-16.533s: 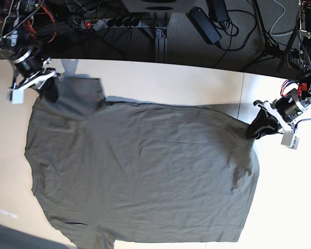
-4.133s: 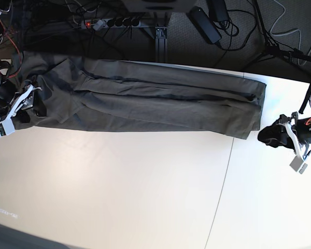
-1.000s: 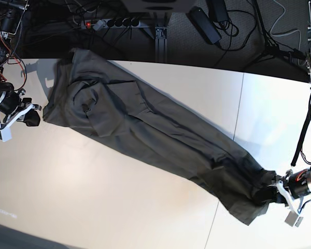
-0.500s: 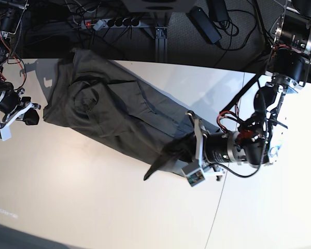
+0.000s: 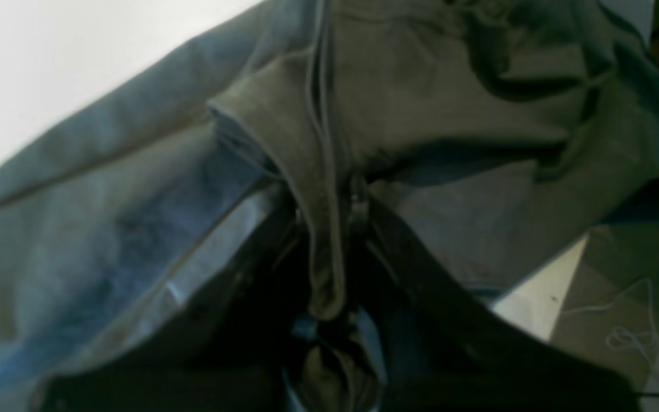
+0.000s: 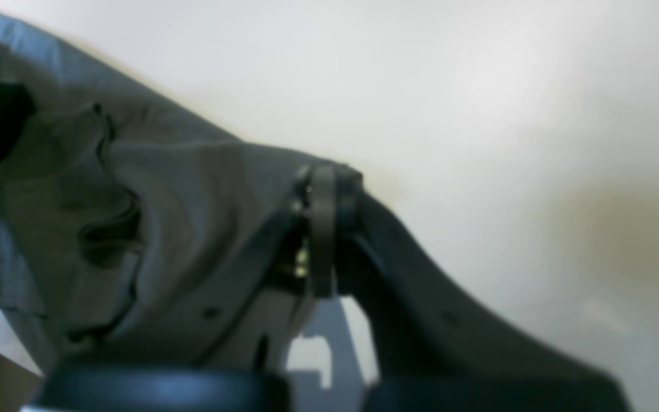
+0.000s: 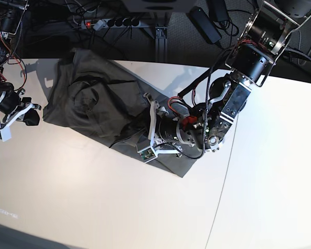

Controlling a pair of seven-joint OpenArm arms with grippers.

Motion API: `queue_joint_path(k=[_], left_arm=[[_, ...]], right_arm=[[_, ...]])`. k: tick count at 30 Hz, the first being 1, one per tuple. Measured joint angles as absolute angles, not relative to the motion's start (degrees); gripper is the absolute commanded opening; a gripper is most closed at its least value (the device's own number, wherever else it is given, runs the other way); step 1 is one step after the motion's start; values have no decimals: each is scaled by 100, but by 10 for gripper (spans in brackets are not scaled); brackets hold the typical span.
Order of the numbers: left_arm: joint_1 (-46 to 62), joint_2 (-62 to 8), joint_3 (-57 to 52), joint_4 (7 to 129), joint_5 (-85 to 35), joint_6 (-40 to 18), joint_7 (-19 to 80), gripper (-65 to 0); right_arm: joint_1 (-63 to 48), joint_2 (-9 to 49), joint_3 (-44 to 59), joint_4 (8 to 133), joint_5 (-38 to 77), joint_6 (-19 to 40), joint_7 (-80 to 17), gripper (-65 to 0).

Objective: Fold the T-shirt properly
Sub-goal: 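Fold the strip end held by the left gripper toward the right gripper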

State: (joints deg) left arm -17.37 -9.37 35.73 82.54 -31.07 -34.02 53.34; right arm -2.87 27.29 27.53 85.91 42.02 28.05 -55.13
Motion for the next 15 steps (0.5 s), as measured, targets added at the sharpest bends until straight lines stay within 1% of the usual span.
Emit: queue_joint_path(k=[1, 2, 3, 5, 6, 7, 8, 9, 10, 11, 13, 15], left_arm=[[-1734, -934, 3573, 8246, -3120, -3398, 5284, -402], [-1734, -939, 3573, 8248, -3159, -3395, 5266, -321], [-1734, -939, 3570, 8246, -3166, -3393, 5264, -282], [-1732, -945, 3570, 8246, -3271, -3402, 5264, -280], [-1732, -952, 3570, 8246, -3398, -3411, 5264, -280], [-1732, -952, 3568, 8246, -3476, -3437, 5264, -280], [-1732, -934, 3568, 8248, -3509, -3450, 5290, -281], [-1730, -899, 3566, 8278, -3538, -3452, 5404, -281], [-1726, -860, 3566, 8346, -3603, -3454, 5590, -281], [-1721, -823, 3568, 8449, -3763, -3459, 5739, -281], [-1710, -775, 3568, 8729, -4156, -3472, 5815, -281], [-1717, -762, 3568, 9072, -4272, -3476, 5833, -281]], right_arm=[[-287, 2729, 2753, 8591, 4195, 2805, -5518, -650], [-290, 2729, 2753, 8591, 4195, 2805, -5520, -650], [-290, 2729, 2753, 8591, 4198, 2805, -5518, -650], [-287, 2729, 2753, 8591, 4198, 2805, -5522, -650], [-285, 2727, 2753, 8591, 4200, 2805, -5572, -573], [-283, 2729, 2753, 8591, 4224, 2805, -5677, -476], [-268, 2729, 2766, 8591, 4327, 2801, -5852, -396], [-266, 2711, 2834, 8591, 4412, 2801, -6036, -342], [-250, 2689, 2936, 8591, 4510, 2801, -6095, -314], [-237, 2681, 3096, 8591, 4663, 2801, -6123, -307], [-207, 2683, 3522, 8600, 4840, 2801, -6215, -307], [-207, 2714, 3944, 8604, 4956, 2803, -6364, -307]])
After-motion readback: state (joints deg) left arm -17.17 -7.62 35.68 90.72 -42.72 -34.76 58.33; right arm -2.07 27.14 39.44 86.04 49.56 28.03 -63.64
